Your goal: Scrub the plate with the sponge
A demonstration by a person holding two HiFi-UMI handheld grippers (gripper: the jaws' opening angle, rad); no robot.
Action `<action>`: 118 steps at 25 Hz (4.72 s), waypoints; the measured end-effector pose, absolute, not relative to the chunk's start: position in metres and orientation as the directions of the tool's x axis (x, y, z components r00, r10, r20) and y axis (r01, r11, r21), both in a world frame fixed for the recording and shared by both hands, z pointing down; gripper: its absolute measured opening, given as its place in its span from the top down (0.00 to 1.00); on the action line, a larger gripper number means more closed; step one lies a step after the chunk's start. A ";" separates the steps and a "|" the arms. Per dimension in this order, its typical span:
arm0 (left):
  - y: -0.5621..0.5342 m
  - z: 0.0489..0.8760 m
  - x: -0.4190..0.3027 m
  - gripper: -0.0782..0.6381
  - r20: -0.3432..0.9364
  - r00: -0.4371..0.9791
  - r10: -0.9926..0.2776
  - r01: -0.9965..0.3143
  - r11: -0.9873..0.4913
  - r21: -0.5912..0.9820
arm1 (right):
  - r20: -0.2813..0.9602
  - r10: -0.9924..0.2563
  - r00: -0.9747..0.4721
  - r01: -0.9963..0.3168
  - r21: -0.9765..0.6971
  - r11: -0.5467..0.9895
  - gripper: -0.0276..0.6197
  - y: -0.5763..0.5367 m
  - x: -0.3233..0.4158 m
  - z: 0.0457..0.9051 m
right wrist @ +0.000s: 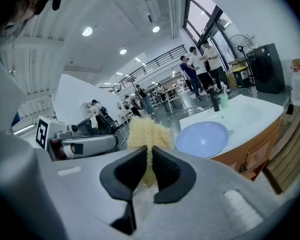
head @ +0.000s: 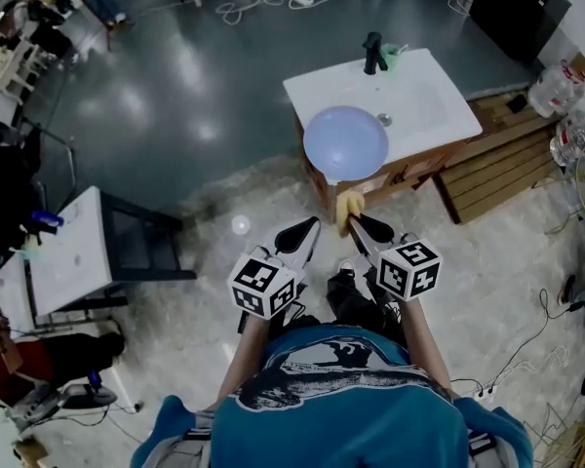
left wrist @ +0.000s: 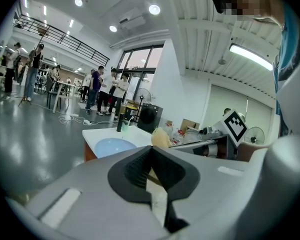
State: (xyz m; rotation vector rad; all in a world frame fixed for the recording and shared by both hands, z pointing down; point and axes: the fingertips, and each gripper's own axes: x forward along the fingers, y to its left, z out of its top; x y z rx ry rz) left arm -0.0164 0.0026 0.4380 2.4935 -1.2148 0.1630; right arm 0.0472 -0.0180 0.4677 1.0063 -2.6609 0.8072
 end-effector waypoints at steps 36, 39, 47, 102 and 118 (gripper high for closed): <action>-0.204 0.547 -0.076 0.70 0.555 0.532 -0.639 -0.845 -0.440 0.304 | 0.473 -0.513 -0.717 -0.696 -0.441 0.567 0.91 -0.219 0.030 0.525; -0.220 0.581 -0.080 0.61 0.612 0.570 -0.548 -0.819 -0.440 0.369 | 0.524 -0.497 -0.692 -0.716 -0.410 0.565 0.91 -0.246 0.011 0.543; -0.245 0.645 -0.076 0.69 0.689 0.614 -0.384 -0.783 -0.408 0.470 | 0.695 -0.371 -0.616 -0.740 -0.348 0.576 0.91 -0.284 -0.039 0.613; -0.249 0.655 -0.074 0.79 0.579 0.656 -0.484 -0.721 -0.173 0.671 | 0.860 -0.273 -0.430 -0.797 -0.219 0.563 0.91 -0.234 0.017 0.657; -0.249 0.654 -0.071 0.78 0.560 0.673 -0.483 -0.701 -0.176 0.691 | 0.906 -0.386 -0.175 -0.897 0.015 0.442 0.91 -0.277 0.118 0.655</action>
